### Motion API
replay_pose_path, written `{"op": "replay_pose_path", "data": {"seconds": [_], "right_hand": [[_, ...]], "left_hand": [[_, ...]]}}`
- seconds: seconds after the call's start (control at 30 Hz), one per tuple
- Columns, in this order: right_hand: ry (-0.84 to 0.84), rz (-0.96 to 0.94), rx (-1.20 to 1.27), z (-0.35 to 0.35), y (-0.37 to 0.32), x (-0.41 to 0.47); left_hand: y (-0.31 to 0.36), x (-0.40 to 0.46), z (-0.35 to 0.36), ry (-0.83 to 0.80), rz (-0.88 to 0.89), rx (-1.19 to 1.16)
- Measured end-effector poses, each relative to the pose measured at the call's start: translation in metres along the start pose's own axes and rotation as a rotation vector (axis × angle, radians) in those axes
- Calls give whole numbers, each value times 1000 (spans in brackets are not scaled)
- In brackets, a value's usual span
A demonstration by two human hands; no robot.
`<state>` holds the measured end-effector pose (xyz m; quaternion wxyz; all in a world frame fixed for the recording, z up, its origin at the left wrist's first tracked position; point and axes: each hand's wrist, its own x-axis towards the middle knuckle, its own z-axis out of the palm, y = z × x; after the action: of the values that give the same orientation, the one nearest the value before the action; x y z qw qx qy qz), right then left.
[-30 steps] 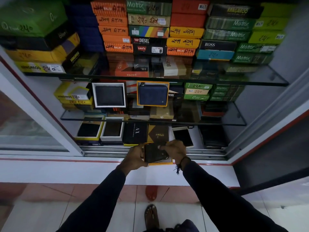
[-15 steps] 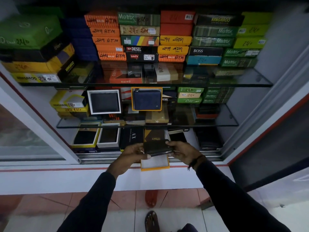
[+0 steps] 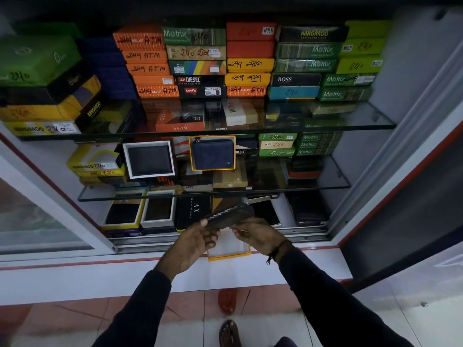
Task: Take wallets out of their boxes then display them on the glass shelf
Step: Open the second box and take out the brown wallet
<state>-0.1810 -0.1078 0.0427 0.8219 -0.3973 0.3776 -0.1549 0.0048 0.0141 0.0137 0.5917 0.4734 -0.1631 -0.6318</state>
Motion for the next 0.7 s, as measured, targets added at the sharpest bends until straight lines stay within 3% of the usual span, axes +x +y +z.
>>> {"op": "replay_pose_path", "data": {"seconds": [0.17, 0.33, 0.5, 0.7], "right_hand": [[111, -208, -39, -19, -24, -14], [508, -391, -383, 28, -12, -13], [504, -680, -835, 89, 30, -14], [358, -558, -952, 89, 21, -15]], "left_hand": [[-3, -7, -28, 134, 105, 116], [-19, 0, -24, 269, 239, 166], [-31, 2, -10, 240, 290, 142], [-36, -8, -25, 259, 232, 135]]}}
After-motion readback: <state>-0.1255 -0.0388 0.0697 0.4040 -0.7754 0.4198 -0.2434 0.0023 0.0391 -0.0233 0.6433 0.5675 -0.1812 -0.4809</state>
